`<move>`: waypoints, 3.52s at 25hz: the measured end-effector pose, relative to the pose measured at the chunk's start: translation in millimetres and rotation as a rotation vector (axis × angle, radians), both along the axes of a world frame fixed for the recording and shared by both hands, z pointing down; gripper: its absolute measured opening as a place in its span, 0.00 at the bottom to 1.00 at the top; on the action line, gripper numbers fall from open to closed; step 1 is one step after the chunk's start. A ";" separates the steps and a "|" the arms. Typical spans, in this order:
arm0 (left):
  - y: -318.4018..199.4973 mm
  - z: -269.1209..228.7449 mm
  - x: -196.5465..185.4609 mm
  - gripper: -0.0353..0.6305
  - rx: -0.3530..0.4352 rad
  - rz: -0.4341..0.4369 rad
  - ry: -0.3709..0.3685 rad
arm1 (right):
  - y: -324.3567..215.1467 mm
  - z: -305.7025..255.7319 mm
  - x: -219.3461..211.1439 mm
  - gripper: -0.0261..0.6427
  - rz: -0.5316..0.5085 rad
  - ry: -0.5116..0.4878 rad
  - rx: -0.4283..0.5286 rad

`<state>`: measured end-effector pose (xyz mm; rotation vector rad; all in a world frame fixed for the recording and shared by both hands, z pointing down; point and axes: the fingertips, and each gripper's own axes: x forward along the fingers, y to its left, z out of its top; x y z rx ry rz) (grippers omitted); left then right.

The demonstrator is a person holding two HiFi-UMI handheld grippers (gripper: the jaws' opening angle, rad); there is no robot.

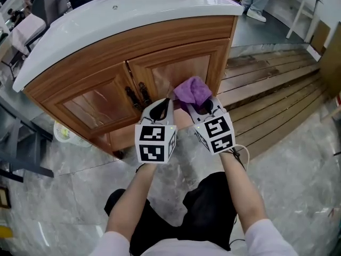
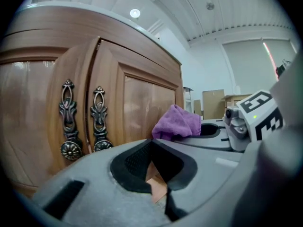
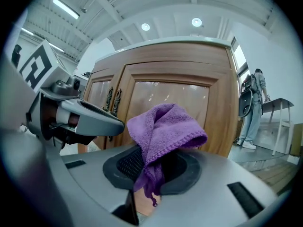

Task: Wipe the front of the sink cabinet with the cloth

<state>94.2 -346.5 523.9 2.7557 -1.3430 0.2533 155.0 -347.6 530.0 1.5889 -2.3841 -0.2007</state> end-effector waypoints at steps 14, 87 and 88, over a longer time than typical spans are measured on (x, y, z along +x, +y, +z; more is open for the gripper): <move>-19.3 8.8 78.2 0.06 -0.005 0.083 0.031 | -12.1 19.0 81.3 0.15 0.086 -0.006 -0.029; 84.0 -471.0 -26.3 0.06 -0.163 -0.238 0.072 | 79.7 -479.9 -51.9 0.15 -0.236 -0.145 -0.248; 83.7 -470.6 -24.3 0.06 -0.164 -0.238 0.070 | 79.2 -479.5 -50.3 0.15 -0.237 -0.145 -0.247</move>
